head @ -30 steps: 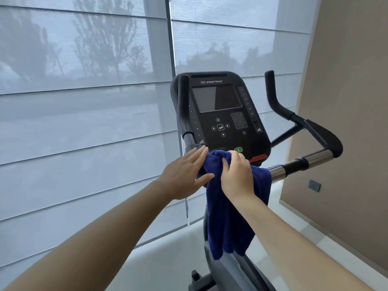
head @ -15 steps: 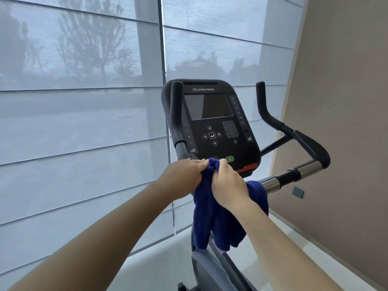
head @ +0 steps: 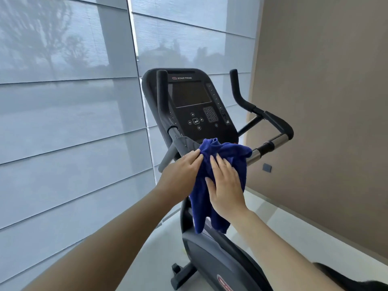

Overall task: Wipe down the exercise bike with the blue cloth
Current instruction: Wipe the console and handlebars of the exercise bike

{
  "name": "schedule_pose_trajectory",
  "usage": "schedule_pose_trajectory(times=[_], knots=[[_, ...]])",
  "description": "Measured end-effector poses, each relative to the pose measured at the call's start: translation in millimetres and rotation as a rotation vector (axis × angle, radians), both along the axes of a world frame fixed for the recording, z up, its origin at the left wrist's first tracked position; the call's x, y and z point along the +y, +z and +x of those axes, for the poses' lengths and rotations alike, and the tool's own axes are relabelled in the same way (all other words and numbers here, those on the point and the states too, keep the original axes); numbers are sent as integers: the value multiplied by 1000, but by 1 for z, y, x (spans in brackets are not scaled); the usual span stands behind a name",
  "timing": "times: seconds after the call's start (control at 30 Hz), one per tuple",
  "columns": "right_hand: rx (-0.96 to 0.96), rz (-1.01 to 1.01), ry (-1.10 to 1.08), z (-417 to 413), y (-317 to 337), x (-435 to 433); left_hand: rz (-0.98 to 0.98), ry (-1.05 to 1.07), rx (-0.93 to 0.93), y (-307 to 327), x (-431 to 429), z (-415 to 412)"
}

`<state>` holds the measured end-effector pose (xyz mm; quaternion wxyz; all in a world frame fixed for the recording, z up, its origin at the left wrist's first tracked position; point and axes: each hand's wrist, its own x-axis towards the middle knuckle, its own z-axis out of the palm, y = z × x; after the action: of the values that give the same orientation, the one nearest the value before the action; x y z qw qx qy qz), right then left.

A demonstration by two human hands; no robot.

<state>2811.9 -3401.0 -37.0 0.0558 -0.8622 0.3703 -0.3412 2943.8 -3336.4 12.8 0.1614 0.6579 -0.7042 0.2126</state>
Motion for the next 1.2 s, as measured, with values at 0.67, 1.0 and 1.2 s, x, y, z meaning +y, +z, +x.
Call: schedule_pose_trajectory(times=[0.67, 1.0, 1.2], knots=[[-50, 96, 54, 14, 33, -49, 215, -29, -19, 16, -54, 17], [-393, 126, -102, 17, 28, -23, 69, -123, 11, 9, -49, 19], [-524, 48, -167, 33, 20, -10, 42, -266, -1, 6, -53, 40]])
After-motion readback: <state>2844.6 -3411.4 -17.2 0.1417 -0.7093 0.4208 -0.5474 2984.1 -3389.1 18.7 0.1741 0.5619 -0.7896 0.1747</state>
